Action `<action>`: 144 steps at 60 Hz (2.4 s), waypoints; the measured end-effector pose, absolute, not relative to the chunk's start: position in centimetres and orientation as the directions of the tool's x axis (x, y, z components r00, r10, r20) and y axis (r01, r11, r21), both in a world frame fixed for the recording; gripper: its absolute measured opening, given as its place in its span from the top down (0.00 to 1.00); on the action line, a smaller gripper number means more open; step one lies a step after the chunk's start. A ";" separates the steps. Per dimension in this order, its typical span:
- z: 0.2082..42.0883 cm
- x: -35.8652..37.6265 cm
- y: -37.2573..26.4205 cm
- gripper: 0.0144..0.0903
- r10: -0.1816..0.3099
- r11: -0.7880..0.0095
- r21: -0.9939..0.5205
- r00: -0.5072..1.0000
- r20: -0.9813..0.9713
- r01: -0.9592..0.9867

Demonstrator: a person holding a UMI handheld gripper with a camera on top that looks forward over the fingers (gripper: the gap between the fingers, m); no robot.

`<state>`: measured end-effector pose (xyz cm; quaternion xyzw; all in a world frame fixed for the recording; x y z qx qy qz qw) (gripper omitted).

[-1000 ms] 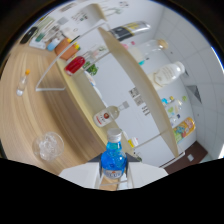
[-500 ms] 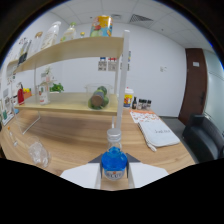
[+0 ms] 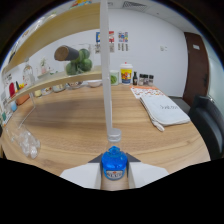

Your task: Make me a cup of Mount Fuji.

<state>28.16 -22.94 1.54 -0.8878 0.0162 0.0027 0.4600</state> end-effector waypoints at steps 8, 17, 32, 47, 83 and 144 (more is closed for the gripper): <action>1.5 28.1 -23.0 0.69 -0.021 -0.577 -0.816 1.000 -0.016 -0.025; 1.2 28.3 -23.6 0.65 -0.034 -0.594 -0.804 0.999 -0.009 -0.027; 7.1 27.9 -24.7 0.06 -0.103 -0.515 -0.856 0.994 0.024 -0.033; 14.9 19.6 -26.8 0.07 -0.106 -0.418 -0.907 0.994 -0.014 -0.057; 17.5 0.1 -25.2 0.07 -0.048 -0.395 -0.916 0.997 -0.053 -0.067; 39.2 -6.9 -9.2 0.68 0.003 -0.241 -0.969 0.998 -0.059 -0.056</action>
